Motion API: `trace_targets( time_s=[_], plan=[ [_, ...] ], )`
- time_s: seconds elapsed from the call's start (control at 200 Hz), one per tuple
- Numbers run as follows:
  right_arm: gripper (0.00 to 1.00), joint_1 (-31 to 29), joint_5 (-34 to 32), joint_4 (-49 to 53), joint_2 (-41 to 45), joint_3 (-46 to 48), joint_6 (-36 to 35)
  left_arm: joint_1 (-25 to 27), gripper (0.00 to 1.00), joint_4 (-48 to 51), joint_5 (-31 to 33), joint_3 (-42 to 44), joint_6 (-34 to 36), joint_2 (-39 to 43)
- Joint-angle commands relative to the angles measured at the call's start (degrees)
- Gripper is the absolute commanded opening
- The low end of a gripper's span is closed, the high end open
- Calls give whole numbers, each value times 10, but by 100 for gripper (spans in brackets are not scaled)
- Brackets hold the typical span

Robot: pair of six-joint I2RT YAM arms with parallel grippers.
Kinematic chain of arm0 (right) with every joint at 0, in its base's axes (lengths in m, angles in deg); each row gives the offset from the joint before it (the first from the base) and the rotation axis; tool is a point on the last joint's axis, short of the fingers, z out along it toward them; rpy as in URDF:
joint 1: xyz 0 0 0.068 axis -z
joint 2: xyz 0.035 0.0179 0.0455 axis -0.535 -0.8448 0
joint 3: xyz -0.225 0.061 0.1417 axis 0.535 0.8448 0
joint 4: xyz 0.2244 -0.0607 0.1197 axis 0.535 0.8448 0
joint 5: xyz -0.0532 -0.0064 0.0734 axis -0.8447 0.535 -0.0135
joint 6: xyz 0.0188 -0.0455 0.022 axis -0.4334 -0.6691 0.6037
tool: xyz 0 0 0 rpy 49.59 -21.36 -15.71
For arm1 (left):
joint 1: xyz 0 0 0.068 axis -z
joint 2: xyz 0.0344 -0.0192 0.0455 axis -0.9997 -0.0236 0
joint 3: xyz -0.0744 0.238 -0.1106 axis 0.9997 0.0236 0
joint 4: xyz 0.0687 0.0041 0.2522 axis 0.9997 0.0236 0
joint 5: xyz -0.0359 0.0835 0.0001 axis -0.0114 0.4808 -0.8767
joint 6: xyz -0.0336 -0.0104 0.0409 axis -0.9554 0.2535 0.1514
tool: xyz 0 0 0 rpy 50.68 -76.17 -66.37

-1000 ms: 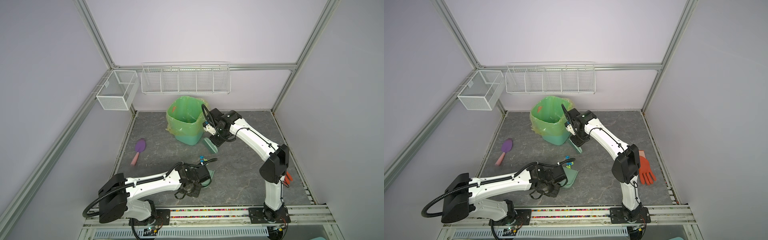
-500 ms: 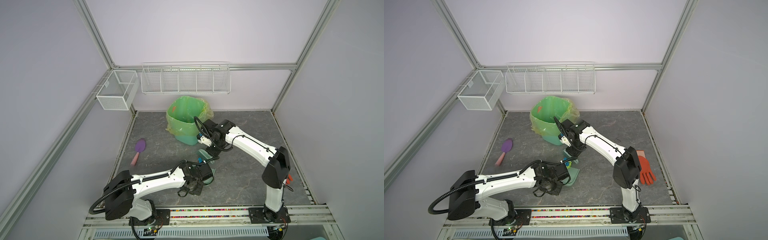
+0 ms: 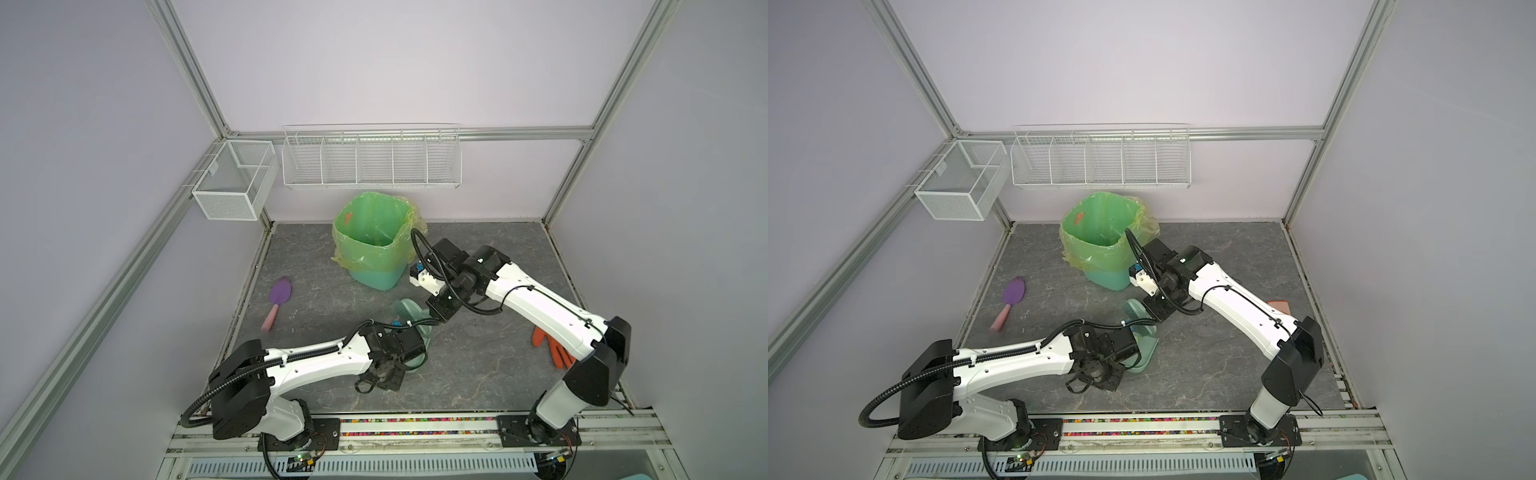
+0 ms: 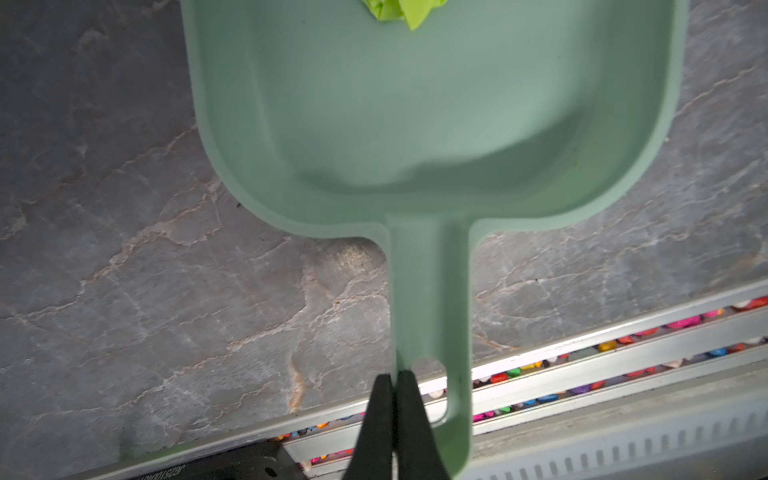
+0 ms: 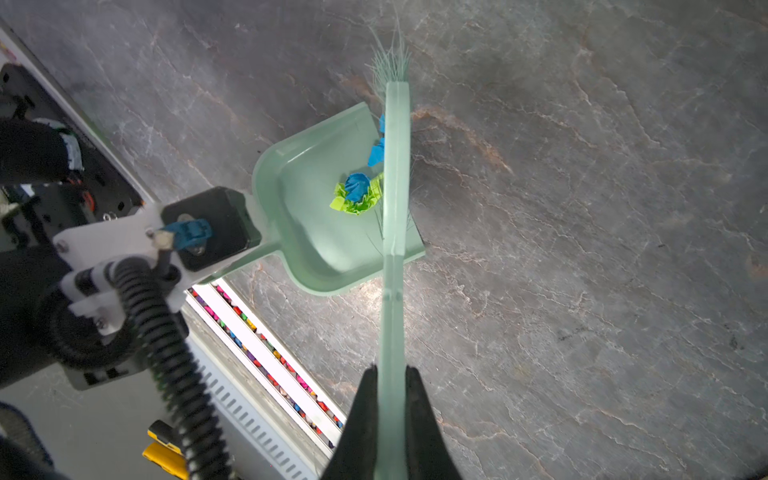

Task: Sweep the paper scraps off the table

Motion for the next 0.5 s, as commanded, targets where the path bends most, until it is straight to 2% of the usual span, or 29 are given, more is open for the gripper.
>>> trace_targets(
  time_s=[0.0,0.26,0.495],
  plan=[
    [7,9,-23,-9,-4,-19,19,-5,0,8,15,-8,-4,10],
    [7,10,-53,-31,-81,-91,10,-12,0,3,10,7,-9,21],
    [7,9,-41,-48,-143,-126,-9,-19,0,3,10,10,-6,23]
  ],
)
